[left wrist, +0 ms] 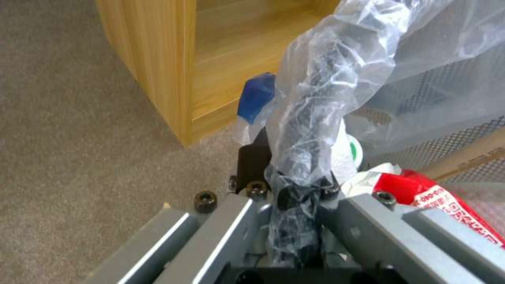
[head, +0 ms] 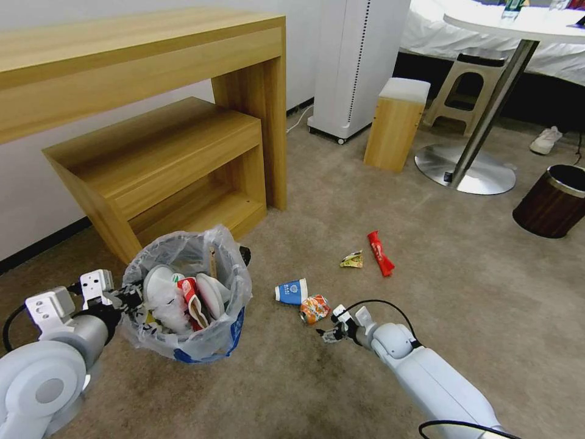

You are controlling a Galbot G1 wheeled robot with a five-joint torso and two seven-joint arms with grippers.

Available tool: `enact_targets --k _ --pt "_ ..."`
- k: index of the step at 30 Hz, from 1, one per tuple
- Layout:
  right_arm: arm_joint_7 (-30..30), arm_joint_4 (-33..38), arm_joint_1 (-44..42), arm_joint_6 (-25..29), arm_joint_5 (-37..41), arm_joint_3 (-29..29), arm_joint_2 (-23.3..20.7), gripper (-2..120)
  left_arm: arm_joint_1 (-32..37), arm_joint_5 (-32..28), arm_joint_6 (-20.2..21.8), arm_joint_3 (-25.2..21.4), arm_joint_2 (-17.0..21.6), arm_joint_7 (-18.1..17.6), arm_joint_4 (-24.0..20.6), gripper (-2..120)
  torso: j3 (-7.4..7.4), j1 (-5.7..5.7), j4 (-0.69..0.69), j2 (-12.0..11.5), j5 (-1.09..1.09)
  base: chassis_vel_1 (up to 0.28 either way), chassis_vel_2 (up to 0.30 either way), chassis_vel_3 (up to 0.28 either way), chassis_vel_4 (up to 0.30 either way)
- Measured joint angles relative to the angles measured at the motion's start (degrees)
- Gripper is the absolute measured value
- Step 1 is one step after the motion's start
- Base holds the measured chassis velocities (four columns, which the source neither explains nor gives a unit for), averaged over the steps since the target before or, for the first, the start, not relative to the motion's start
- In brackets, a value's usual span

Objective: Pick up the trash bin and place the garbage on the floor into it.

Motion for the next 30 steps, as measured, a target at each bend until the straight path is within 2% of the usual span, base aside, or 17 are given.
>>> enact_targets --k 15,30 --pt "0.0 -2.1 2.3 1.6 -1.3 0.6 1.1 86 0.2 0.1 0.0 -0.1 -0.1 0.0 -0.2 1 0.00 0.00 0.00 0.0 0.00 0.000 0.000 0.000 0.000" --pt "-2.1 -8.3 5.1 4.7 -4.4 0.7 5.4 82 -0.1 0.0 0.0 0.0 0.4 0.0 0.3 1 0.00 0.00 0.01 0.0 0.00 0.000 0.000 0.000 0.000"
